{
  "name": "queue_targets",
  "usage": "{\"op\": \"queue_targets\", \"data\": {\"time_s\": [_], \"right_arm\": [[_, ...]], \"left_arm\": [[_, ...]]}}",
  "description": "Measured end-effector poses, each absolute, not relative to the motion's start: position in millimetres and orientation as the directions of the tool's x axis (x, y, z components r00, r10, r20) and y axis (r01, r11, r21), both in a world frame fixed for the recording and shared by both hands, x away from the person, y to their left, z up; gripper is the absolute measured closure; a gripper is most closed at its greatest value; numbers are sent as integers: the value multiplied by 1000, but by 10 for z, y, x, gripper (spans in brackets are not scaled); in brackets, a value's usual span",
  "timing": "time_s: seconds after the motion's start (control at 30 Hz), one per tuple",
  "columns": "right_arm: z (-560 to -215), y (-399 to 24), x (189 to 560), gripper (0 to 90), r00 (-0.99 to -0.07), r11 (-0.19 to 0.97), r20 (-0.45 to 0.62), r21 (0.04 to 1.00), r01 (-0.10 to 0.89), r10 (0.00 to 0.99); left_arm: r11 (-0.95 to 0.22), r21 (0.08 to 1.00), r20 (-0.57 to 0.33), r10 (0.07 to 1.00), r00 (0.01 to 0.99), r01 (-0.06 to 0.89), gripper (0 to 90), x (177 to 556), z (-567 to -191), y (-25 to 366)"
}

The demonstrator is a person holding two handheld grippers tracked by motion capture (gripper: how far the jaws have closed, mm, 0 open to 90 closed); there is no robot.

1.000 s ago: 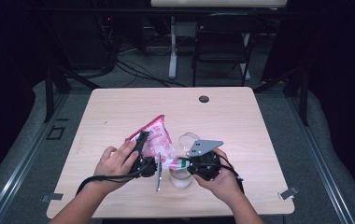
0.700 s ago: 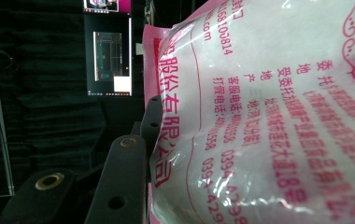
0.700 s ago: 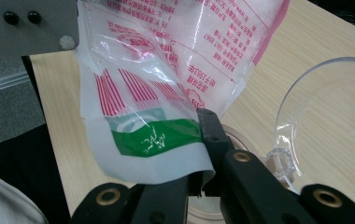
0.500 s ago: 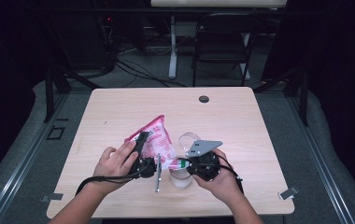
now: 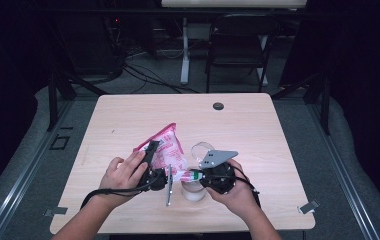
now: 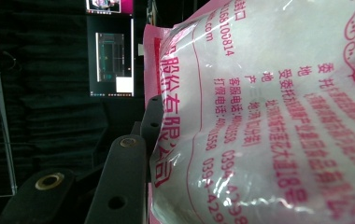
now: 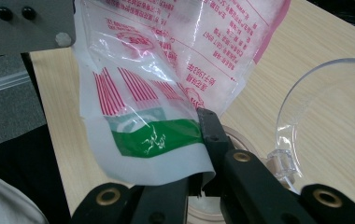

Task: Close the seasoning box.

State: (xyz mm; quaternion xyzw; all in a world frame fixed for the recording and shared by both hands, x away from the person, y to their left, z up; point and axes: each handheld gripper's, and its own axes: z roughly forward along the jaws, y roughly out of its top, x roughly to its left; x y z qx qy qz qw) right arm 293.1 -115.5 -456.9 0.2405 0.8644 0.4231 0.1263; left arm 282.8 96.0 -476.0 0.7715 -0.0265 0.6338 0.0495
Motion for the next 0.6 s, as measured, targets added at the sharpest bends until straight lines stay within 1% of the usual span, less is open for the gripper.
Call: {"op": "queue_targets", "data": {"time_s": [0.6], "right_arm": [[-4572,-1153,2932,900,-852,525,-15,794,308,523]], "left_arm": [[-994,43,980,22,195,-105,671,2827,-4746,957]]}}
